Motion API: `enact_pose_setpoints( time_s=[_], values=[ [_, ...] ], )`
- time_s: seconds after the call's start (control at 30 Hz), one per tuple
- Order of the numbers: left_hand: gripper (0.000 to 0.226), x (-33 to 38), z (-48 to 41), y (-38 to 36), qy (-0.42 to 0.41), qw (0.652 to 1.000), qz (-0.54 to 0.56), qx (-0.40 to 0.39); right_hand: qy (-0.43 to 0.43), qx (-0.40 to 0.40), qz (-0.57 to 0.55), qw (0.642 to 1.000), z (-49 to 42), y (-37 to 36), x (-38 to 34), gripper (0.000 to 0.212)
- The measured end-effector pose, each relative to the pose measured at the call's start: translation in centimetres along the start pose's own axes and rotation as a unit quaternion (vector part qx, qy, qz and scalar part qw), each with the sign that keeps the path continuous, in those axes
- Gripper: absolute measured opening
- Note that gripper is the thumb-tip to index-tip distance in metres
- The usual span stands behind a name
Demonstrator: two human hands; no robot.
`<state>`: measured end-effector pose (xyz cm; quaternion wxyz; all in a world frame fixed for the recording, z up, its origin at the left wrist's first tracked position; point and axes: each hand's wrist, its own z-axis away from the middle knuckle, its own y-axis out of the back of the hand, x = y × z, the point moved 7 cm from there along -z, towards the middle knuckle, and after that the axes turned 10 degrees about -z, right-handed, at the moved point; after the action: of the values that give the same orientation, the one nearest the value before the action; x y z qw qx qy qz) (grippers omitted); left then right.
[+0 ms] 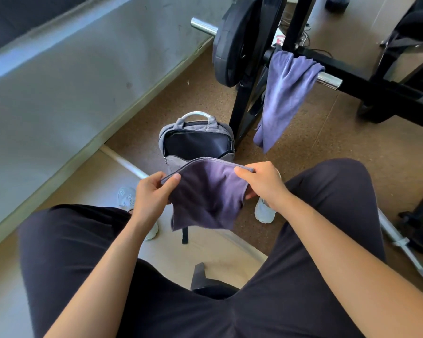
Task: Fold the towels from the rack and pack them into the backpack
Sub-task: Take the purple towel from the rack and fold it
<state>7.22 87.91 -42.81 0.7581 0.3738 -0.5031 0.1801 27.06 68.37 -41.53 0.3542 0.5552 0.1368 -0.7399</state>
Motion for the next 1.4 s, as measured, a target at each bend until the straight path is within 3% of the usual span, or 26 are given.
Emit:
enact_pose_setpoints(
  time_s=[0.07,0.13,0.33,0.5,0.67,0.77,0.93,1.03,1.13,1.2,1.4],
  values=[
    [0.045,0.5,0.7,-1.5,-0.022,0.998,0.005,-0.054,0.011,-0.020,-0.009,1.000,0.3,-1.4,0.2,0.045],
    [0.038,0.9,1.4,-2.8,-0.040,0.995,-0.006,-0.093,0.022,-0.034,-0.023,0.999,0.7,-2.6,-0.1,0.040],
    [0.044,2.1,2.4,-4.4,-0.079,0.991,-0.003,-0.108,0.069,-0.099,-0.020,0.993,2.1,-5.8,-0.6,0.026],
    [0.033,2.6,2.4,-4.2,-0.105,0.988,0.004,-0.115,0.006,-0.154,-0.124,0.980,2.5,-6.8,-0.5,0.022],
    [0.046,3.0,2.2,-4.2,-0.153,0.981,-0.079,-0.090,-0.081,-0.206,-0.244,0.944,3.0,-7.2,-1.0,0.036],
    [0.050,3.1,2.3,-4.4,-0.171,0.977,-0.081,-0.100,-0.060,-0.205,-0.203,0.955,3.0,-7.3,-0.7,0.031],
    [0.018,3.0,2.2,-4.1,-0.157,0.981,-0.056,-0.096,0.055,-0.111,-0.079,0.989,2.2,-5.9,-0.8,0.010],
    [0.012,3.0,2.2,-3.9,-0.137,0.986,-0.046,-0.083,0.199,-0.058,0.033,0.978,2.3,-5.0,-2.8,0.043],
    [0.012,3.4,2.4,-3.7,-0.168,0.982,-0.063,-0.065,0.154,-0.176,0.031,0.972,2.9,-6.5,-2.7,0.063],
    [0.014,3.4,2.4,-3.7,-0.187,0.977,-0.082,-0.063,0.092,-0.218,0.054,0.970,3.2,-7.3,-1.7,0.053],
    [0.032,2.8,2.3,-4.6,-0.128,0.982,-0.020,-0.139,0.094,-0.147,-0.002,0.985,2.0,-5.5,-2.2,0.013]
  ],
)
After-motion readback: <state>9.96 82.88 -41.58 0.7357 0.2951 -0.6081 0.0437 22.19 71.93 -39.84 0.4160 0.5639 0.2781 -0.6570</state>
